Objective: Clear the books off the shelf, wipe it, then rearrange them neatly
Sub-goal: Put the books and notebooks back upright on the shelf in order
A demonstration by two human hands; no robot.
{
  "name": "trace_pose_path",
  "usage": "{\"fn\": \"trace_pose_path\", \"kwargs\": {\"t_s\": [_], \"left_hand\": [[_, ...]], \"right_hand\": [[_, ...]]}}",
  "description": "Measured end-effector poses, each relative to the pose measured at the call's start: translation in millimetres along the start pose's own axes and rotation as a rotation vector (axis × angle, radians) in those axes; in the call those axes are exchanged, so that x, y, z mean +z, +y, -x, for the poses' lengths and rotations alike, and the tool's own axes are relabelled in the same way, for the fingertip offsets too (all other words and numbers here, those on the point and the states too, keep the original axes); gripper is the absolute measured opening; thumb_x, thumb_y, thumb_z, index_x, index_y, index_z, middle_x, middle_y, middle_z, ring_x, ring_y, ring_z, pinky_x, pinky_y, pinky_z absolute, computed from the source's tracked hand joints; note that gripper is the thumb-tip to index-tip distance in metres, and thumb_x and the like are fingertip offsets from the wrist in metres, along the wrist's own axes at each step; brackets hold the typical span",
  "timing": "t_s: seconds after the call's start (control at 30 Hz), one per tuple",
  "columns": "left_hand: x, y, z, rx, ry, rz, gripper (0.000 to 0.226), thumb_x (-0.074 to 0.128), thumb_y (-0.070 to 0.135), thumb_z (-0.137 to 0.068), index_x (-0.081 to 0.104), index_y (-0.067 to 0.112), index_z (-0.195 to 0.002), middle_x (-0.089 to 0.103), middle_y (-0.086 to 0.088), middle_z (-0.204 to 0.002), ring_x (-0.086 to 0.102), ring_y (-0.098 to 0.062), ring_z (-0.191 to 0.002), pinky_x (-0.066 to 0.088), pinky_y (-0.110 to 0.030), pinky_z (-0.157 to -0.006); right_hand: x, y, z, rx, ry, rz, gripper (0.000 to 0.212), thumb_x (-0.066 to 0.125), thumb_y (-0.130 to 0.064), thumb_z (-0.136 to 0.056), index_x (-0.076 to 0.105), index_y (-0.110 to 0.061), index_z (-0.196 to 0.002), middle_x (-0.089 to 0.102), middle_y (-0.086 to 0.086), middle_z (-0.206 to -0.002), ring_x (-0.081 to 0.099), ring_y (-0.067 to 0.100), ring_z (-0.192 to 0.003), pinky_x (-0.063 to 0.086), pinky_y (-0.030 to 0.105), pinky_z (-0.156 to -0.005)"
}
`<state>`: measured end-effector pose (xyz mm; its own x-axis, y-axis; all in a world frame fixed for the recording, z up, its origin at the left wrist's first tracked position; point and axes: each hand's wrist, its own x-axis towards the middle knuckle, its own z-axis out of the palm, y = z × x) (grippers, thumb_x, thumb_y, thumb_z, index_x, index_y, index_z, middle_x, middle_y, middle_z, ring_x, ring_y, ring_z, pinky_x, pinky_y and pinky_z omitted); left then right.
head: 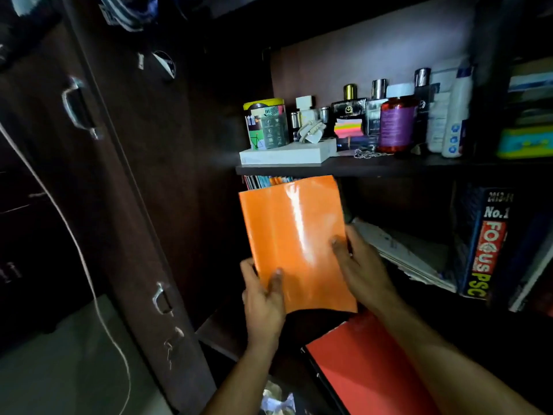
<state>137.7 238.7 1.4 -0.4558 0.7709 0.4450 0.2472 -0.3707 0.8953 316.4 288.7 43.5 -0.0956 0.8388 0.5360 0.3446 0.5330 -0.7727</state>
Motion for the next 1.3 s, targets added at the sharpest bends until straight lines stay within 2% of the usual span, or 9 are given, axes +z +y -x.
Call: {"fn": "trace_pose_path", "kwargs": {"t_s": [0.1,0.23,0.33,0.47,0.53,0.7,0.93,1.17,1.3], "left_hand": [[-2,0,3,0.056,0.294,-0.133,0.02,0.053,0.024,-0.104,0.038,0.03,-0.114,0.067,0.004,-0.097,0.064,-0.018,-0.08,0.044,-0.028,-0.07],[-3,0,-1,0.029,0.404,-0.125,0.023,0.052,0.025,-0.104,0.036,0.029,-0.119,0.067,-0.002,-0.101,0.063,-0.019,-0.079,0.046,-0.03,-0.075],[-2,-3,-1,0.028,0.406,-0.168,0.024,0.056,0.018,-0.103,0.036,0.026,-0.115,0.064,0.006,-0.091,0.061,0.001,-0.072,0.045,-0.02,-0.064],[-3,-1,-1,-0.003,0.363,-0.135,0.036,0.065,0.019,-0.097,0.042,0.023,-0.124,0.065,0.003,-0.1,0.064,-0.01,-0.083,0.047,-0.026,-0.07],[-4,1,0,0.027,0.357,-0.122,0.04,0.067,0.027,-0.096,0.042,0.03,-0.127,0.065,0.008,-0.105,0.064,-0.005,-0.088,0.05,-0.024,-0.073],[-3,1,1,0.039,0.376,-0.111,0.042,0.065,0.033,-0.098,0.041,0.024,-0.132,0.066,0.001,-0.117,0.064,-0.008,-0.092,0.053,-0.035,-0.086],[-2,5,3,0.045,0.342,-0.072,0.052,0.065,0.032,-0.098,0.038,0.03,-0.143,0.06,0.022,-0.112,0.06,0.015,-0.09,0.046,-0.013,-0.076],[0,10,3,0.04,0.352,-0.073,0.044,0.065,0.03,-0.098,0.037,0.043,-0.128,0.058,0.025,-0.108,0.058,0.009,-0.089,0.045,-0.018,-0.078],[0,12,6,0.058,0.337,-0.062,0.048,0.065,0.034,-0.095,0.038,0.039,-0.135,0.061,0.016,-0.114,0.06,0.004,-0.093,0.045,-0.015,-0.078]], "right_hand": [[20,6,-5,-0.058,0.014,0.168,0.027,0.047,-0.025,-0.105,0.061,-0.023,-0.128,0.064,-0.005,-0.124,0.057,0.011,-0.112,0.046,0.032,-0.093],[36,26,-2,-0.144,-0.044,0.335,0.02,0.055,-0.022,-0.098,0.064,-0.027,-0.115,0.065,-0.007,-0.124,0.062,0.014,-0.11,0.051,0.034,-0.088],[45,37,2,-0.138,-0.271,0.354,0.042,0.053,-0.024,-0.1,0.051,-0.026,-0.142,0.046,-0.008,-0.15,0.05,0.014,-0.131,0.046,0.034,-0.104],[47,38,4,-0.127,-0.239,0.318,0.053,0.053,-0.023,-0.101,0.037,-0.023,-0.152,0.033,-0.006,-0.154,0.041,0.014,-0.137,0.043,0.033,-0.107],[46,39,4,-0.088,-0.239,0.337,0.06,0.054,-0.023,-0.101,0.03,-0.021,-0.156,0.029,0.0,-0.153,0.04,0.019,-0.137,0.044,0.036,-0.105],[46,42,2,-0.094,-0.247,0.4,0.069,0.054,-0.023,-0.099,0.022,-0.027,-0.16,0.034,0.001,-0.131,0.048,0.019,-0.118,0.049,0.036,-0.094],[46,38,7,-0.024,-0.326,0.622,0.089,0.052,-0.036,-0.098,-0.014,-0.045,-0.157,0.056,0.006,-0.128,0.058,0.025,-0.112,0.052,0.041,-0.087],[43,25,5,0.088,-0.238,0.573,0.082,0.05,-0.047,-0.099,-0.005,-0.043,-0.159,0.044,-0.003,-0.153,0.055,0.026,-0.125,0.049,0.039,-0.088],[37,26,4,0.11,-0.154,0.532,0.085,0.049,-0.054,-0.098,-0.008,-0.039,-0.16,0.057,0.002,-0.143,0.057,0.028,-0.125,0.048,0.042,-0.094]]}}
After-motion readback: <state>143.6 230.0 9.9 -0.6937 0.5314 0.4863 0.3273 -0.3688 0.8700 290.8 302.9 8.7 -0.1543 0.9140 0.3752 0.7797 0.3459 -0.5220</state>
